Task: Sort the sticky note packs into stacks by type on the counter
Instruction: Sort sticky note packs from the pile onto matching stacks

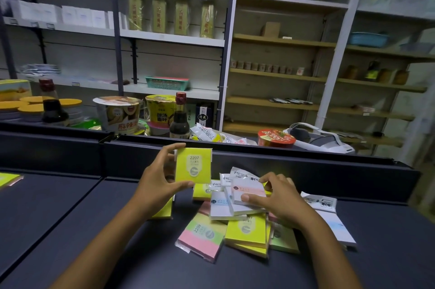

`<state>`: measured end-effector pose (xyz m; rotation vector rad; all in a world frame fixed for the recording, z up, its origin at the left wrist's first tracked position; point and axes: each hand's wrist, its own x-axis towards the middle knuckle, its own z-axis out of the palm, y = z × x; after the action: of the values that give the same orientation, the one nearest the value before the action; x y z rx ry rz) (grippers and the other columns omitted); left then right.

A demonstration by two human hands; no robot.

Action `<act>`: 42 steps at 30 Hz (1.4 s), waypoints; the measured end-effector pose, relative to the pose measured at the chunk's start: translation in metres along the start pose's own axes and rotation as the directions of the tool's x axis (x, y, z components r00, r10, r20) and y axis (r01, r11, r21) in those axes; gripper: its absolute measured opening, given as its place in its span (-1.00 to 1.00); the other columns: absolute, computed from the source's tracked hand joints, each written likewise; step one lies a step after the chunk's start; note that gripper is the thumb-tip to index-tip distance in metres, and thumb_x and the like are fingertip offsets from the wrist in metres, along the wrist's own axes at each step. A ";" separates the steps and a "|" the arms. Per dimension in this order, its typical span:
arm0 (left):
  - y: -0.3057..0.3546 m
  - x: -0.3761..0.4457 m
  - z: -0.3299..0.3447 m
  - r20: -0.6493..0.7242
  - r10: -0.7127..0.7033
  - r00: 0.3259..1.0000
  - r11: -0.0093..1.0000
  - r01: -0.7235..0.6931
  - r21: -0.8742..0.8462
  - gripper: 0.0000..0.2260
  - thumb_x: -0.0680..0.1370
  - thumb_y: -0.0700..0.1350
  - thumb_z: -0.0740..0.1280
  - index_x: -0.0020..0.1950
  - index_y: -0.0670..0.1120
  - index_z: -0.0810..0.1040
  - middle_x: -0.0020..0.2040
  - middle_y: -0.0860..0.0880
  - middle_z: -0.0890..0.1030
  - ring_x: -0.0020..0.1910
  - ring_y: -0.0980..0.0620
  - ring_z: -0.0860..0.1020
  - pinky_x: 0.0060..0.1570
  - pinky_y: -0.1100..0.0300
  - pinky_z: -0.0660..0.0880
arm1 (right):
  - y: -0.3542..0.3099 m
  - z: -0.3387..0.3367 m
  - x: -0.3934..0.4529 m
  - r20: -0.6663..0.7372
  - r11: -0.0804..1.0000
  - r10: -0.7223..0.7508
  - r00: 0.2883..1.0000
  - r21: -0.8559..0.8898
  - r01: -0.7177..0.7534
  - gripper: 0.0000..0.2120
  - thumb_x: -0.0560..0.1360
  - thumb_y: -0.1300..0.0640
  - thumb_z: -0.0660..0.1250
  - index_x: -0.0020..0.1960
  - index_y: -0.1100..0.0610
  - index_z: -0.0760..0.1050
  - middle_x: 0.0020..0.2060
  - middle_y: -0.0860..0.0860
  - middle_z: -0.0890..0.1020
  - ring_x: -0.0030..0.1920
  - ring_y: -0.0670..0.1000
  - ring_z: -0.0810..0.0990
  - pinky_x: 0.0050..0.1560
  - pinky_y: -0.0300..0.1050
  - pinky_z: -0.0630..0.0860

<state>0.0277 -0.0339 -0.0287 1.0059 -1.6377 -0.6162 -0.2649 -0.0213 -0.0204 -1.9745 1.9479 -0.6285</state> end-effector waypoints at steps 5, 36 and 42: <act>0.000 -0.003 0.001 -0.028 -0.006 1.000 1.000 0.006 0.015 -0.27 0.30 -0.26 0.60 0.35 0.16 0.39 0.06 0.04 0.62 -0.01 0.09 0.66 -0.13 0.27 0.59 | -0.006 0.000 -0.003 -0.040 0.996 -0.018 0.999 0.090 0.022 -0.31 0.22 -0.36 0.53 0.16 -0.13 0.27 0.08 -0.10 0.47 0.12 -0.03 0.44 0.11 0.00 0.53; 0.091 -0.248 -0.178 -0.362 -0.208 0.909 0.953 0.105 -0.284 -0.41 0.43 -0.24 0.49 0.30 0.32 0.50 0.23 0.10 0.61 0.27 -0.03 0.56 0.31 -0.13 0.45 | -0.195 0.089 -0.214 -0.259 0.510 -0.123 0.958 0.812 0.285 -0.25 0.49 0.53 0.27 0.41 -0.21 0.32 0.16 0.02 0.59 0.14 -0.03 0.63 -0.04 -0.10 0.66; 0.109 -0.313 -0.238 -0.437 -0.224 0.871 0.943 0.081 -0.322 -0.47 0.45 -0.36 0.43 0.30 0.13 0.54 0.18 0.04 0.65 0.17 0.01 0.62 0.19 -0.05 0.56 | -0.252 0.107 -0.273 -0.270 0.486 -0.170 0.948 0.814 0.319 -0.27 0.51 0.50 0.29 0.39 -0.24 0.32 0.14 -0.11 0.57 0.09 -0.20 0.64 -0.04 -0.16 0.65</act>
<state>0.2446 0.3116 -0.0299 0.9765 -1.0098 -0.6415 0.0103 0.2503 -0.0137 -1.5261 0.9933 -1.5096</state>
